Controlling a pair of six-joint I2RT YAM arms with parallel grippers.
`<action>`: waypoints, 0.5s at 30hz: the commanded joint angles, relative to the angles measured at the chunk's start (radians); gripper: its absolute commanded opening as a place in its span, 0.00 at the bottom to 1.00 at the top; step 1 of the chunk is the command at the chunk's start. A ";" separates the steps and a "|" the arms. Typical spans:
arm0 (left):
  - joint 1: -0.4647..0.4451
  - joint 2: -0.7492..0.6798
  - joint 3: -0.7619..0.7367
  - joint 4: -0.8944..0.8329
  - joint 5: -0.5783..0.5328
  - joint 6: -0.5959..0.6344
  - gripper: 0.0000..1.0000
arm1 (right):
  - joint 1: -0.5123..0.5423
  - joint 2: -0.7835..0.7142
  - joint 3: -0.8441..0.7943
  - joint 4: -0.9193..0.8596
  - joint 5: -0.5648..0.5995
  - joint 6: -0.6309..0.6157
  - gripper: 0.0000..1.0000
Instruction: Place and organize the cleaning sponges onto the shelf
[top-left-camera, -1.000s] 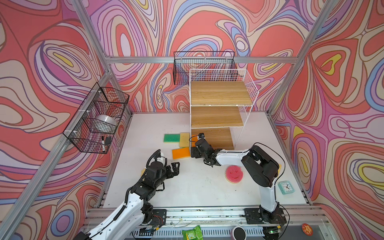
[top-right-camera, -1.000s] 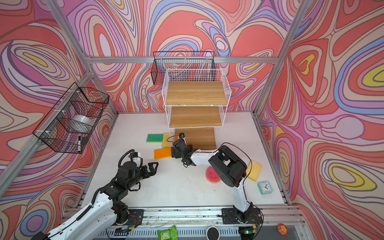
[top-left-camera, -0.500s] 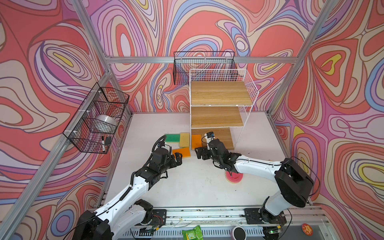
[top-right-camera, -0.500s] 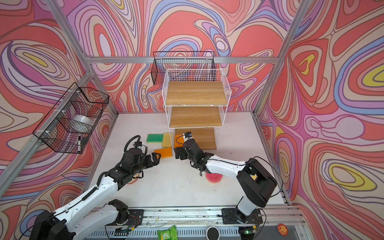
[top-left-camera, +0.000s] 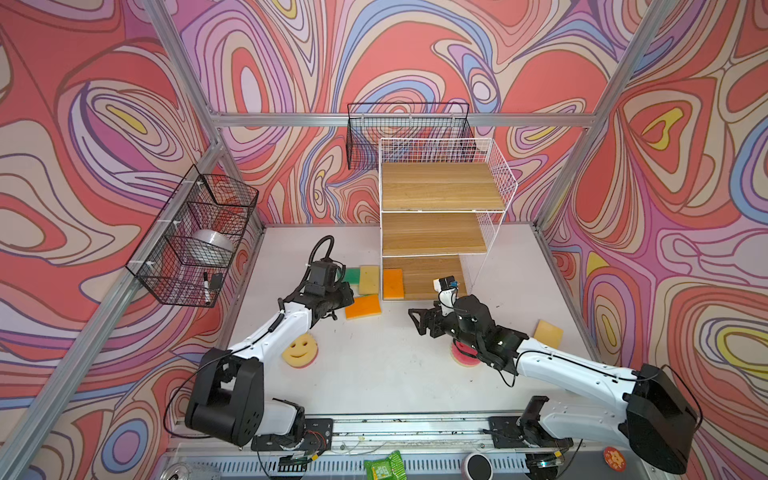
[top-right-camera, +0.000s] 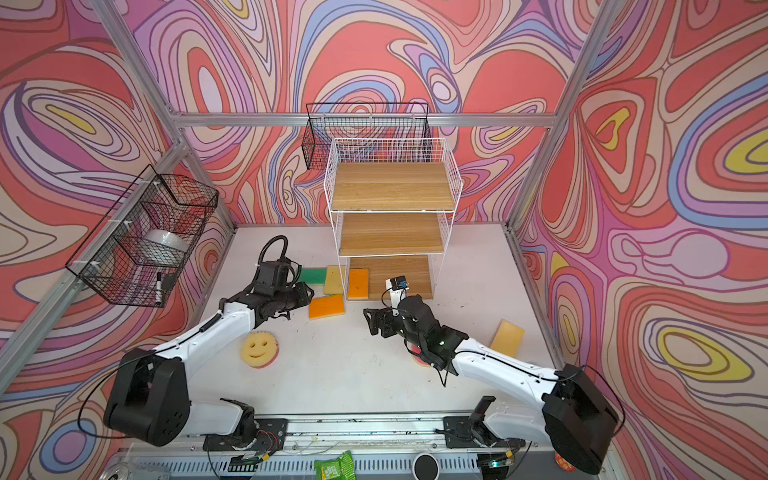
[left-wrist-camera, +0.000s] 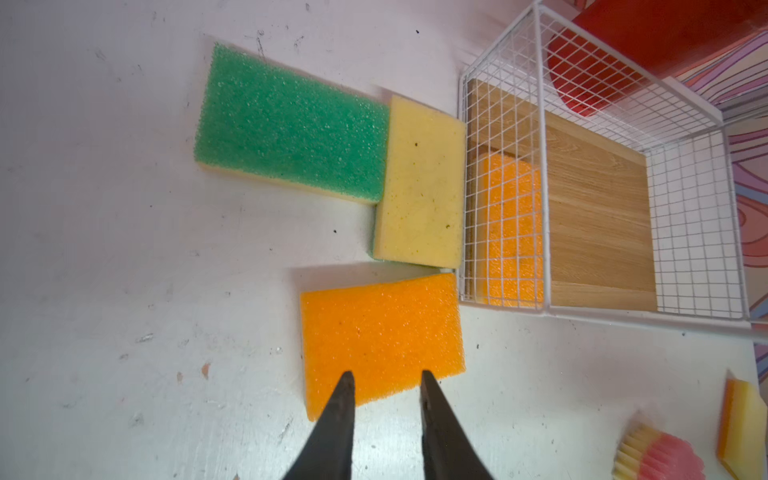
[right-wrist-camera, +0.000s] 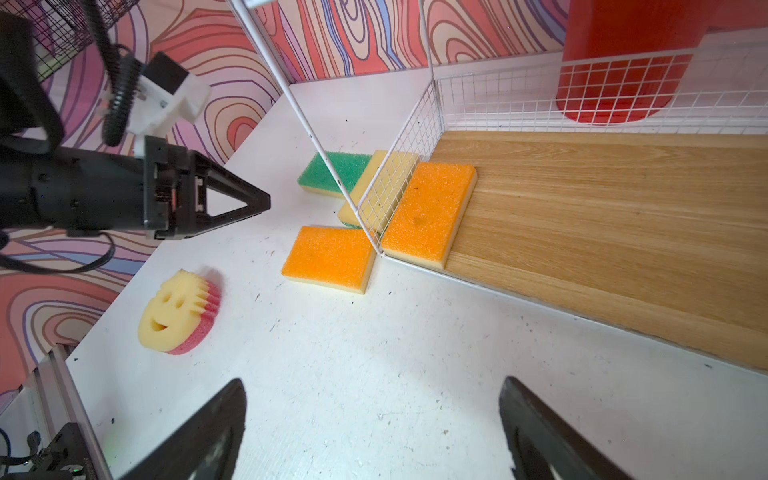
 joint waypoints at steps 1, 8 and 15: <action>0.019 0.076 0.060 -0.046 -0.009 0.045 0.23 | -0.002 -0.023 -0.024 -0.029 -0.006 -0.025 0.98; 0.026 0.199 0.144 -0.083 0.003 0.079 0.05 | -0.022 -0.026 -0.050 -0.018 0.002 -0.045 0.98; 0.026 0.285 0.183 -0.078 -0.015 0.102 0.05 | -0.054 -0.019 -0.077 0.020 -0.038 -0.032 0.98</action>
